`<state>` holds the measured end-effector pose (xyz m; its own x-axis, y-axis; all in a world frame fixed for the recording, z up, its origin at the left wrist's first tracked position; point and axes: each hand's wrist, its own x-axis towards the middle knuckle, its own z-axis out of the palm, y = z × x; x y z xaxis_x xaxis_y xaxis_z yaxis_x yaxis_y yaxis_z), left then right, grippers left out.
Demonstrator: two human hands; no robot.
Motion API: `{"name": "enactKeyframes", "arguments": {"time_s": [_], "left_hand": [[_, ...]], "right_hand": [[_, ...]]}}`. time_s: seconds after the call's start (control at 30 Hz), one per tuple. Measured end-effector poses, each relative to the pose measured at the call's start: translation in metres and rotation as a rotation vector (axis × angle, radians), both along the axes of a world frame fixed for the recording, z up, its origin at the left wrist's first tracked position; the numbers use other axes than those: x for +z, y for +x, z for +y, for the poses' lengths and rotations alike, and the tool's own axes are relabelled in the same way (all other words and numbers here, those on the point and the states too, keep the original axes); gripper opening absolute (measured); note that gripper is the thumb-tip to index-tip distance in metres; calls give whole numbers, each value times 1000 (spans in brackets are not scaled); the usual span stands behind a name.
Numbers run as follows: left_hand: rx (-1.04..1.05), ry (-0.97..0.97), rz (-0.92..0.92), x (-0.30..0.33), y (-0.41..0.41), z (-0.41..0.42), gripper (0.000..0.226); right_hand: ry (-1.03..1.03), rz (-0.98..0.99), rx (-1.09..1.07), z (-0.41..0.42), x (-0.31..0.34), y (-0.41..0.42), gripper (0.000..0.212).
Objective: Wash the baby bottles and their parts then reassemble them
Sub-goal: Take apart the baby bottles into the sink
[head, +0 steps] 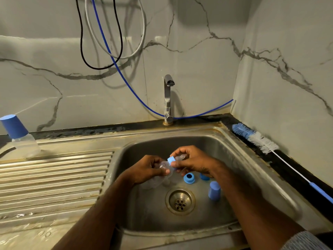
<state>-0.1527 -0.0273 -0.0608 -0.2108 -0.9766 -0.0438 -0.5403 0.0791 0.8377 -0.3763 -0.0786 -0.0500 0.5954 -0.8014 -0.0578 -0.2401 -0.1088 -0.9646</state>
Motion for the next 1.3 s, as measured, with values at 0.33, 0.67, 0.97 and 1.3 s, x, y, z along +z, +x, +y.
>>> {"name": "enactKeyframes", "arguments": {"time_s": [0.33,0.67,0.97,1.3], "left_hand": [[35,-93,-108,-5,7,2,46],[115,-33,-437,-7,24,12,60],[202,104,-832,-24,22,14,93],[108,177,-919,-31,16,13,89]], "right_hand": [[-126,50,-62,-8,-2,-6,48],[-72,185,-22,-9,-6,-2,39],[-106,252,-21,-7,-4,-2,38],[-154,320,7,-3,-3,0,38]]}}
